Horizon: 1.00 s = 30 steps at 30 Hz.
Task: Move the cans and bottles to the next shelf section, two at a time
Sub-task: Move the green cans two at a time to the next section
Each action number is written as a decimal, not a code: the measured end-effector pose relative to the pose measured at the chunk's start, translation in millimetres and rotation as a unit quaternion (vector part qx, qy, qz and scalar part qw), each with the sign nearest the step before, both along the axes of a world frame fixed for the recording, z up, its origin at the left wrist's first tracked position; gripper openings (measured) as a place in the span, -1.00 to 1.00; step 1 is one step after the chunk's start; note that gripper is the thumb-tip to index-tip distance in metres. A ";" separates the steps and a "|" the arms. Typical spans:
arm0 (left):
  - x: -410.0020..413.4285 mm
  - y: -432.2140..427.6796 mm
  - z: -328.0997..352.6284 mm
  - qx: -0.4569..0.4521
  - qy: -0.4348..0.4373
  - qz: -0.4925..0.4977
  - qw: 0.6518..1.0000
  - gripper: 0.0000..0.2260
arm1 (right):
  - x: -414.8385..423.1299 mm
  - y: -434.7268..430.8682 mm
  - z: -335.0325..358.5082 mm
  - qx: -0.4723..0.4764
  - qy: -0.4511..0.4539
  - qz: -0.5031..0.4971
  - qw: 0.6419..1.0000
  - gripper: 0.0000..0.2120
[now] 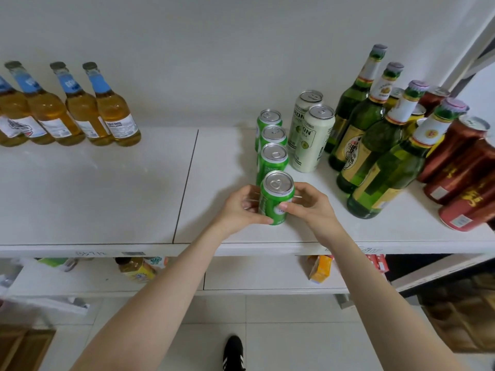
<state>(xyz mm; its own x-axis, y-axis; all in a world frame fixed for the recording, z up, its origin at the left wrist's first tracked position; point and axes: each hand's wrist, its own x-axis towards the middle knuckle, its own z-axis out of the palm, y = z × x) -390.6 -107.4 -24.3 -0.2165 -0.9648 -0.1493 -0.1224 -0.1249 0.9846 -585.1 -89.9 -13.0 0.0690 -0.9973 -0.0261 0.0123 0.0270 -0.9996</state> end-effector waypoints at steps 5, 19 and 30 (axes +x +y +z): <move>-7.2 -12.2 1.3 0.004 0.008 0.003 1.000 -0.49 | -5.6 -10.7 1.1 0.009 -0.014 0.000 1.000 -0.53; -6.5 -22.5 1.9 0.012 -0.014 0.002 1.000 -0.48 | -6.2 -19.0 -1.3 0.018 -0.012 -0.004 1.000 -0.50; 3.1 -15.8 -0.3 0.006 -0.057 0.002 0.998 -0.50 | -7.5 -5.4 3.4 0.004 0.119 -0.072 0.990 -0.60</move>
